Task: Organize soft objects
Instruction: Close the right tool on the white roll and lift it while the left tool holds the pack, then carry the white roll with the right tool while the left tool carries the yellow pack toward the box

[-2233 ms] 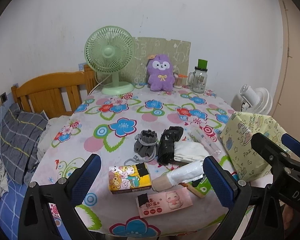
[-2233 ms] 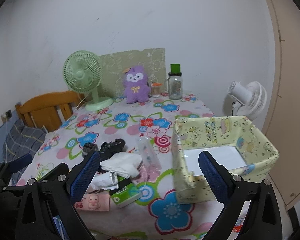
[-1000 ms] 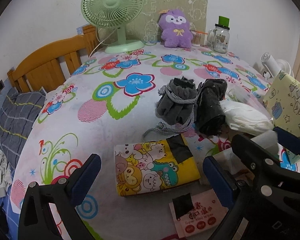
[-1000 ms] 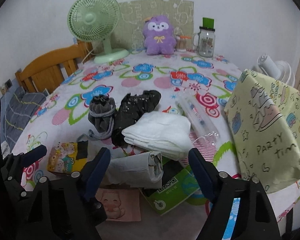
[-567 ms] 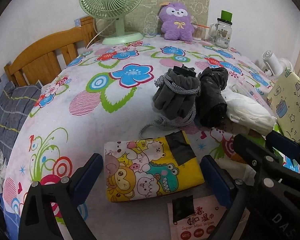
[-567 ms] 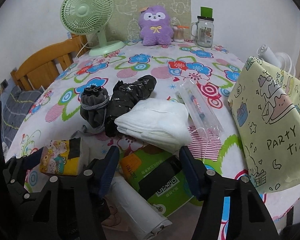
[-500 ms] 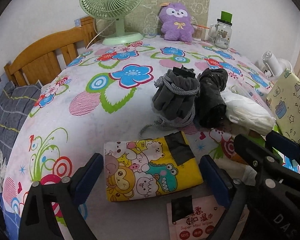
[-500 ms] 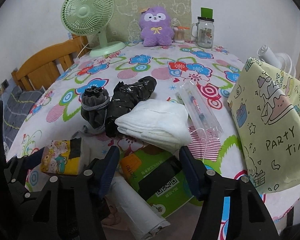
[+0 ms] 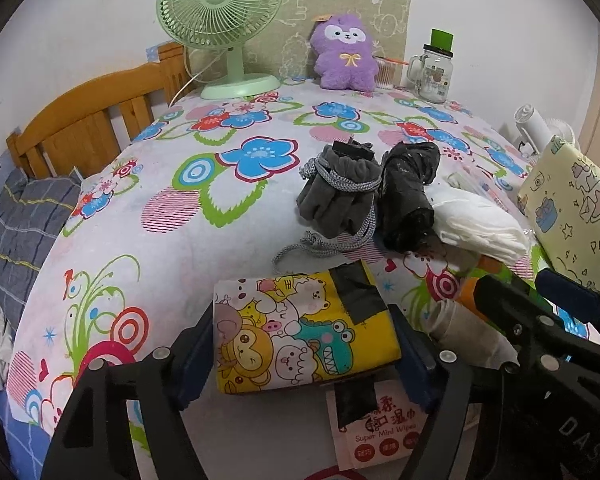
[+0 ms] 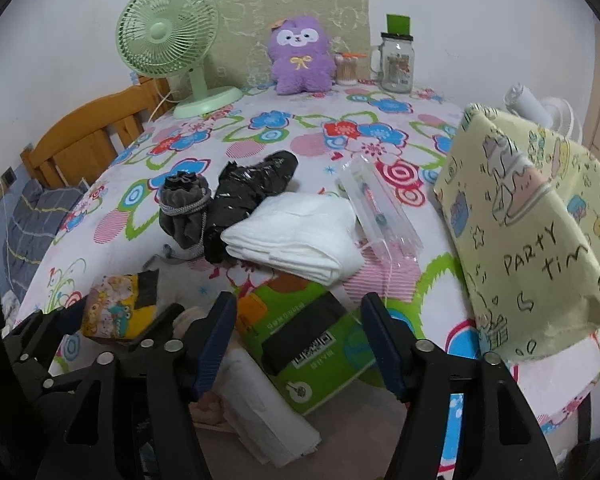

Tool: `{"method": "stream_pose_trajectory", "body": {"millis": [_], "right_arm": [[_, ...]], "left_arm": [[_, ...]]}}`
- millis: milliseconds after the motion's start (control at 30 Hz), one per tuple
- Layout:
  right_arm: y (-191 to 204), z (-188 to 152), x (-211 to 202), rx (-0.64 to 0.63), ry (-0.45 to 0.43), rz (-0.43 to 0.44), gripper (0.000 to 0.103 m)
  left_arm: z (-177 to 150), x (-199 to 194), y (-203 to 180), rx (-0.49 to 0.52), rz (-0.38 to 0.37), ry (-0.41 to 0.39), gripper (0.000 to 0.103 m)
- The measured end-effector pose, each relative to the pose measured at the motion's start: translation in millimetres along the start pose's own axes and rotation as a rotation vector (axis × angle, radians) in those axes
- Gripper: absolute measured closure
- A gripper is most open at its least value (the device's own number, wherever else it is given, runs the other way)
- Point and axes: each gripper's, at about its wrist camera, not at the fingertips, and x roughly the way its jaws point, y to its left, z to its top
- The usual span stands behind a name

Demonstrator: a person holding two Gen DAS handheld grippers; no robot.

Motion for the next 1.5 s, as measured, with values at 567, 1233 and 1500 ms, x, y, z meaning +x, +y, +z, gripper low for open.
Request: {"method": "stream_pose_trajectory", "body": {"millis": [567,1233,1500], "right_arm": [[12,-11,-26,-0.042,-0.032,0.058,0.031],[35,-9,-2,-0.078,0.007,0.070,0.088],[33,8,-6,-0.073,-0.028,0.057,0.088]], "left_arm": [[-20,-28,-1,0.022,-0.003,-0.030,0.024],[-16,-18,0,0.021,-0.048,-0.032,0.024],[2,-23,-3,0.020,-0.062,-0.058,0.024]]}}
